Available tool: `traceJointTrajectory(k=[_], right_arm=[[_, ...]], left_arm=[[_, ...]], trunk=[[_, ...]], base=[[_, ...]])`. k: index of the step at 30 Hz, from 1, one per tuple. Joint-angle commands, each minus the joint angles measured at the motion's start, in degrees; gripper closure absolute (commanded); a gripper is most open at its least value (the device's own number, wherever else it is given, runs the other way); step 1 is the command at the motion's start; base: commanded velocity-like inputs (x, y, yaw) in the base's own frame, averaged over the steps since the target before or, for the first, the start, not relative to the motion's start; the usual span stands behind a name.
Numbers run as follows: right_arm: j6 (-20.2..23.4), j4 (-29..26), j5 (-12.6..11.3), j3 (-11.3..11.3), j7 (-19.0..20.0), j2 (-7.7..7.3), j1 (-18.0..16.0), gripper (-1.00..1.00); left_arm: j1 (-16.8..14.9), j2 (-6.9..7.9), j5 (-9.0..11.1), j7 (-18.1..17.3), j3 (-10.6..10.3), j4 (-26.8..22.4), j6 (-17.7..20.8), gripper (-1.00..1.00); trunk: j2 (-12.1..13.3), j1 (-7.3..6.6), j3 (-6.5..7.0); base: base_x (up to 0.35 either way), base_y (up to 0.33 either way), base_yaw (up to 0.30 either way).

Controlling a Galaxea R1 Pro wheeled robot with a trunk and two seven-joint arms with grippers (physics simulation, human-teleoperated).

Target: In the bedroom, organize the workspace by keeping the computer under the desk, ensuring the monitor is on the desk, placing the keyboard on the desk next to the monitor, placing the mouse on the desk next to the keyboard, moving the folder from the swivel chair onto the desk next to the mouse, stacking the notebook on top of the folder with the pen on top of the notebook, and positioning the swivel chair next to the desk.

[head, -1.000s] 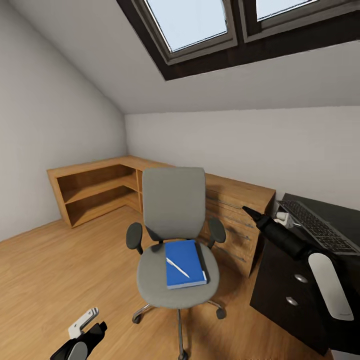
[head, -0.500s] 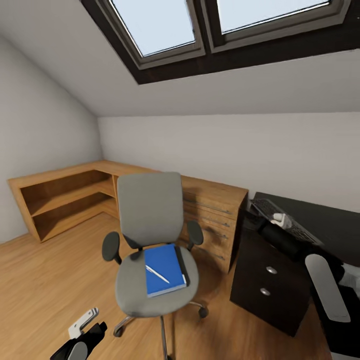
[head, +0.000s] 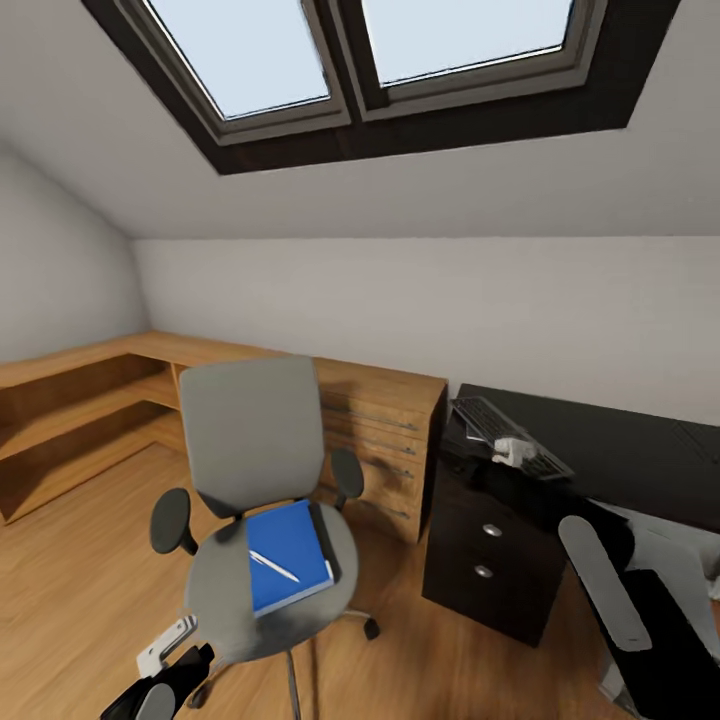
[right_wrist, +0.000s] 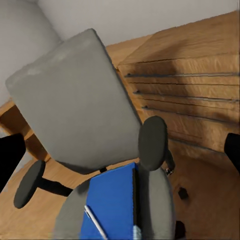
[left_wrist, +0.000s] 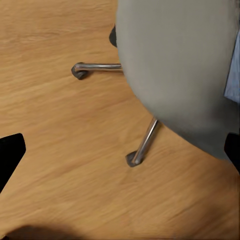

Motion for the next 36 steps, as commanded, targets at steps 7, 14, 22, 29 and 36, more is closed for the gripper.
traceJointTrajectory(k=[7, 14, 22, 29, 36], right_arm=[[0.18, 0.0, 8.41, 5.53, 0.27, -0.57, -0.06, -1.0], [0.1, 0.0, 10.05, 6.63, 0.24, -0.64, -0.06, -1.0], [-0.12, 0.0, 10.4, 6.85, 0.22, -0.65, -0.06, -1.0], [-1.06, 0.0, 10.46, 6.93, 0.28, -0.64, 0.17, -1.0], [-1.2, 0.0, 10.47, 6.94, 0.28, -0.64, 0.19, -1.0]], left_arm=[[-0.02, -0.04, 0.32, 0.4, 0.09, -0.12, 0.18, -1.0], [-0.01, -0.05, 0.22, 0.43, 0.09, -0.09, 0.18, -1.0], [-0.01, -0.03, 0.11, 0.51, 0.09, -0.01, 0.18, -1.0], [-0.01, 0.0, 0.06, 0.55, 0.09, 0.08, 0.18, -1.0], [-0.02, 0.0, 0.05, 0.57, 0.09, 0.13, 0.18, -1.0]], trunk=[[2.79, -1.55, 1.21], [5.59, -3.08, 2.48], [8.8, -4.84, 3.91], [11.61, -6.38, 5.17], [14.42, -7.92, 6.43]], base=[[0.0, 0.0, -0.295], [0.0, 0.0, -0.295], [0.0, 0.0, -0.276], [0.0, 0.0, -0.063], [0.0, 0.0, -0.008]])
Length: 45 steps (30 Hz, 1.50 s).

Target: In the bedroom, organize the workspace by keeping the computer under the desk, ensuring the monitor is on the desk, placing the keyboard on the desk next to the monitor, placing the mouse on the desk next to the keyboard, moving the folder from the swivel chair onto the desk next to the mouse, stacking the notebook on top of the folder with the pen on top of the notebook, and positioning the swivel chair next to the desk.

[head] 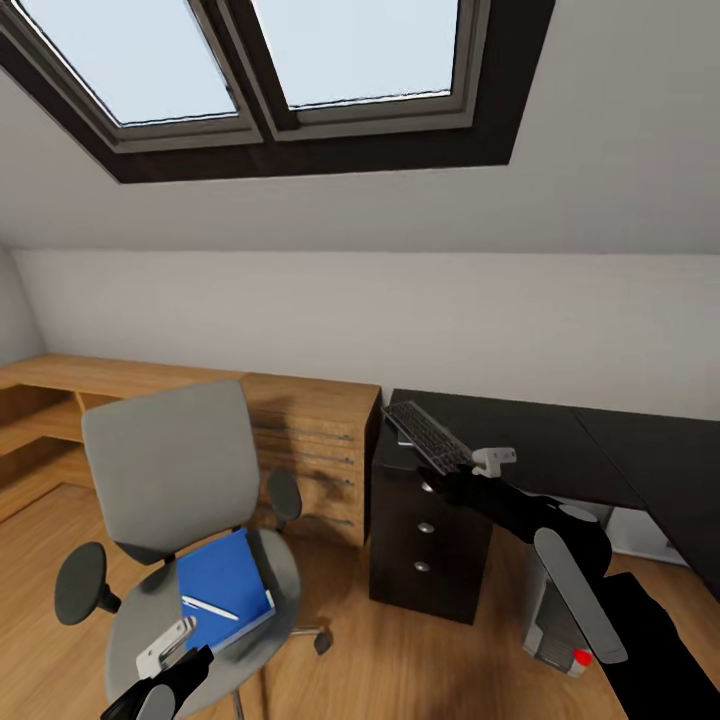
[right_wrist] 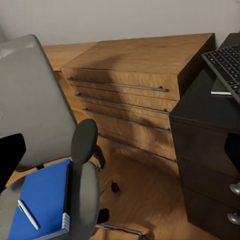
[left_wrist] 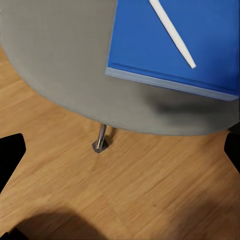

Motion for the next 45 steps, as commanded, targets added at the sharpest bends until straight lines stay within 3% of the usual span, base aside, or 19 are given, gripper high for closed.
traceJointTrajectory(k=[1, 19, 45], right_arm=[[0.21, -0.04, 0.1, 0.01, 0.15, -0.03, -0.05, -1.0], [0.21, -0.04, 0.1, -0.03, 0.01, 0.02, -0.04, -1.0], [0.18, -0.04, 0.1, 0.02, -0.29, 0.16, -0.04, -1.0]], left_arm=[[-0.03, -0.03, 0.49, 0.34, 0.06, -0.08, 0.18, -1.0], [-0.02, -0.02, 0.49, 0.31, 0.06, 0.14, 0.17, -1.0], [-0.02, -0.02, 0.49, 0.26, 0.06, 0.18, 0.12, -1.0]], trunk=[[0.37, -0.23, 0.12], [7.59, -4.18, 3.35], [18.02, -9.89, 8.01]], base=[[0.0, 0.0, -0.003], [0.0, 0.0, -0.017], [0.0, 0.0, -0.277]])
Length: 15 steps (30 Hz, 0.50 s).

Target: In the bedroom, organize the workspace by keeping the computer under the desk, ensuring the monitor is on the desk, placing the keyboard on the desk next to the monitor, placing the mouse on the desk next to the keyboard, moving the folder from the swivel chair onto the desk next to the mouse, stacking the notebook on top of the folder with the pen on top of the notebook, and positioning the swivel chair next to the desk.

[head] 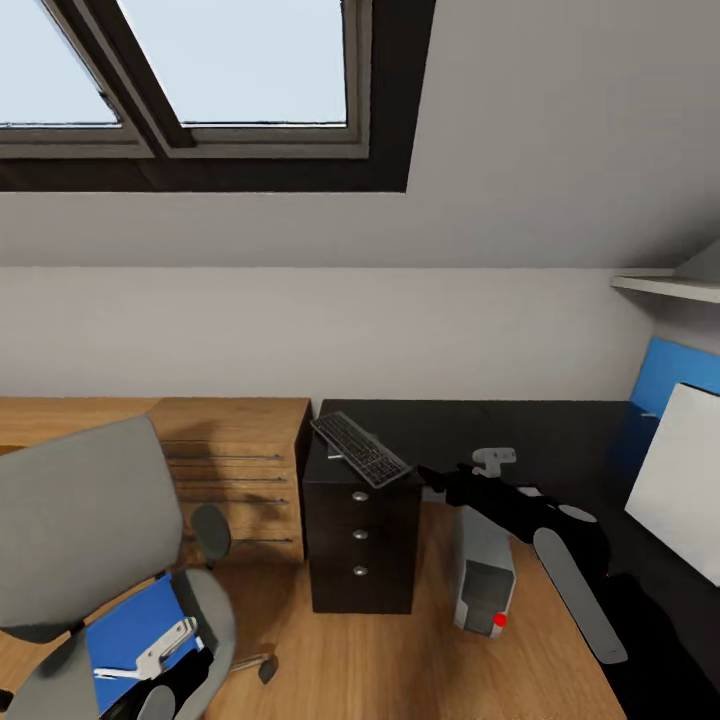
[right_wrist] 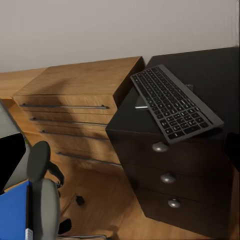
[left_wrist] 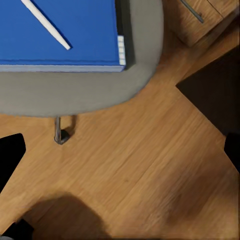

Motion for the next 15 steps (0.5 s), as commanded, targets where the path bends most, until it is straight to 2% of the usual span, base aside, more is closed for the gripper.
traceJointTrajectory(k=[1, 15], right_arm=[[0.21, -0.02, 0.11, 0.03, 0.15, -0.02, -0.07, -1.0], [0.21, -0.02, 0.14, 0.07, 0.11, 0.14, -0.07, -1.0]], left_arm=[[-0.02, -0.03, 0.5, 0.33, 0.09, -0.12, 0.18, -1.0], [-0.02, -0.03, 0.5, 0.33, 0.09, -0.12, 0.17, -1.0]], trunk=[[0.36, -0.22, 0.11], [5.98, -3.29, 2.62]], base=[[0.0, 0.0, -0.298], [0.0, 0.0, -0.299]])
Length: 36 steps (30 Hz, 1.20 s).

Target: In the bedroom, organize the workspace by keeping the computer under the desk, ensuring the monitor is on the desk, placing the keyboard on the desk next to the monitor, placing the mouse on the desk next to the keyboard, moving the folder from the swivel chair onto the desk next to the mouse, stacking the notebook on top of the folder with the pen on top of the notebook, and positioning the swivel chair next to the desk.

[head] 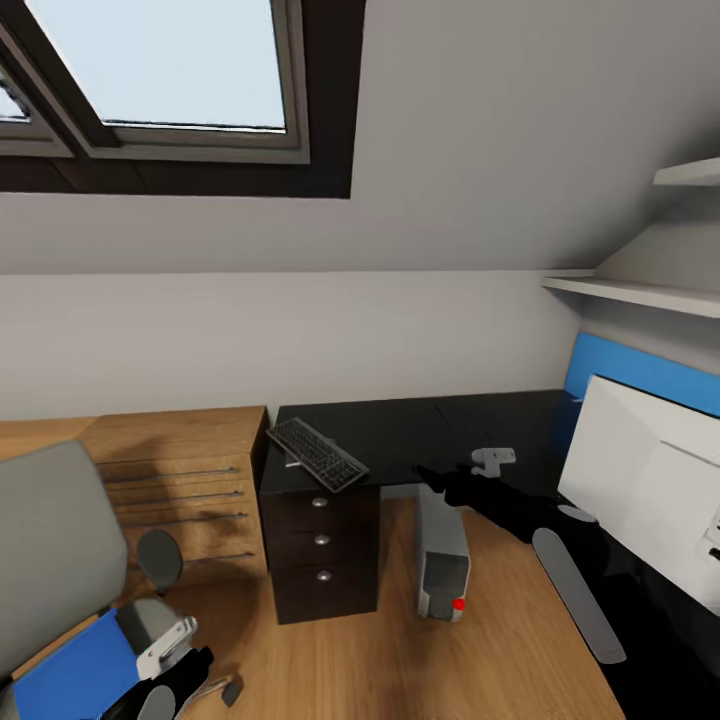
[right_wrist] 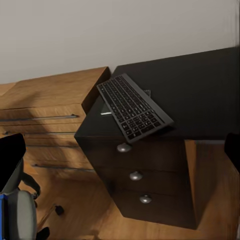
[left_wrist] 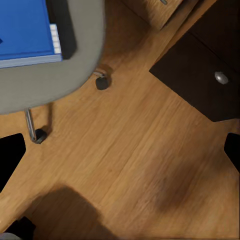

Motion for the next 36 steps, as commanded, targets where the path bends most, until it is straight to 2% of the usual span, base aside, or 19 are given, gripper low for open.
traceJointTrajectory(k=[1, 13, 28, 36], right_arm=[[0.21, -0.02, 0.13, 0.04, 0.14, 0.0, -0.07, -1.0], [0.2, -0.02, 0.17, 0.1, 0.16, 0.06, -0.07, -1.0], [-0.46, -0.02, 0.17, 0.11, 0.27, 0.07, -0.07, -1.0], [-1.03, -0.02, 0.17, 1.02, 0.24, 0.07, -0.07, -1.0]], left_arm=[[-0.02, -0.03, 0.5, 0.33, 0.09, -0.12, 0.18, -1.0], [-0.02, -0.03, 0.5, 0.33, 0.09, -0.12, 0.17, -1.0], [-0.02, -0.03, 0.5, 0.33, 0.09, -0.12, 0.22, -1.0], [-0.02, -0.03, 0.5, 0.33, 0.09, -0.12, 0.25, -1.0]], trunk=[[0.35, -0.22, 0.1], [5.17, -2.85, 2.2], [11.18, -6.15, 4.87], [14.39, -7.9, 6.31]], base=[[0.0, 0.0, -0.299], [0.0, 0.0, -0.257], [0.0, 0.0, -0.032], [0.0, 0.0, 0.0]])
